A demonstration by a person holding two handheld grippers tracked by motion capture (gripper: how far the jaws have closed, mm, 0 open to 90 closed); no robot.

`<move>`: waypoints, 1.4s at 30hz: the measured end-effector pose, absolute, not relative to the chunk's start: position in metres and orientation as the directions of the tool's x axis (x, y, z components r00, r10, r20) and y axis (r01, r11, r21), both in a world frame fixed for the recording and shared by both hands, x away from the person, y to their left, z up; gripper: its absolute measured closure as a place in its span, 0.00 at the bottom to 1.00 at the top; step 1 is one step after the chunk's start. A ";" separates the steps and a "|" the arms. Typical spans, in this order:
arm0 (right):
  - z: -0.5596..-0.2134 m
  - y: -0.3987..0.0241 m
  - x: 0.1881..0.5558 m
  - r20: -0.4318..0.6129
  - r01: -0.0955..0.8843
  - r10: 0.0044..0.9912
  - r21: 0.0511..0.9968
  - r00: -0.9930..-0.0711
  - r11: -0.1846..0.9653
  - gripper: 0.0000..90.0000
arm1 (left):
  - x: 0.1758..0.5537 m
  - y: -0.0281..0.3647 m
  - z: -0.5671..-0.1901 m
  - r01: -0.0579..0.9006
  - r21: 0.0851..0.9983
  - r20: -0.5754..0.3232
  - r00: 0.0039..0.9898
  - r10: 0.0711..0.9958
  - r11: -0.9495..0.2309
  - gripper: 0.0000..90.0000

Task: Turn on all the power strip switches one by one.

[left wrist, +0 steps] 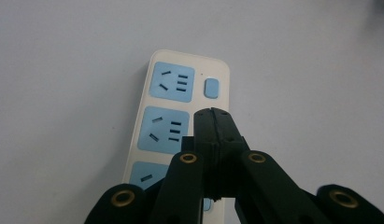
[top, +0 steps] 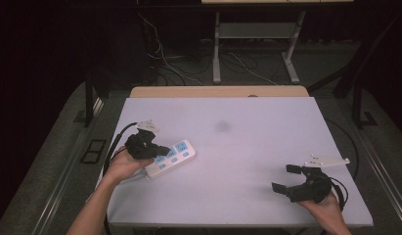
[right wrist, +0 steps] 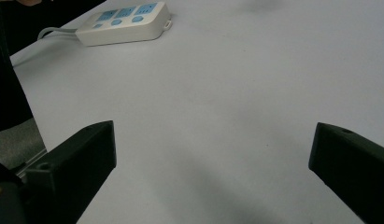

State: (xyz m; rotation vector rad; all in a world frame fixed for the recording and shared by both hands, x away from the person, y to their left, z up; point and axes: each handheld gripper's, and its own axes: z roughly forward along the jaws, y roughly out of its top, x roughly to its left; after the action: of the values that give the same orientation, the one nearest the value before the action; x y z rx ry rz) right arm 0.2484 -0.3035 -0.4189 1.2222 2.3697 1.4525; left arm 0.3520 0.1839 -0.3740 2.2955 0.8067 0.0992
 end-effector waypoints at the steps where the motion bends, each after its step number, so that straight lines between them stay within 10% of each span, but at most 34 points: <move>1: -0.419 -0.303 0.248 0.302 0.577 0.677 0.787 -0.671 0.221 0.01 | 0.353 0.183 -0.374 0.519 0.636 -0.143 0.807 0.573 -0.571 1.00; 42: -0.419 -0.303 0.248 0.303 0.578 0.673 0.784 -0.675 0.227 0.01 | 0.365 0.156 -0.398 0.503 0.558 -0.119 0.836 0.536 -0.660 0.99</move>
State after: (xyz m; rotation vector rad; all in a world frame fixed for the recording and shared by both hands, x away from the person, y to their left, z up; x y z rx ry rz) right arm 0.2483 -0.3035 -0.4193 1.2184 2.3809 1.4489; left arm 0.3648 0.1560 -0.3975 2.4200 0.7578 0.0743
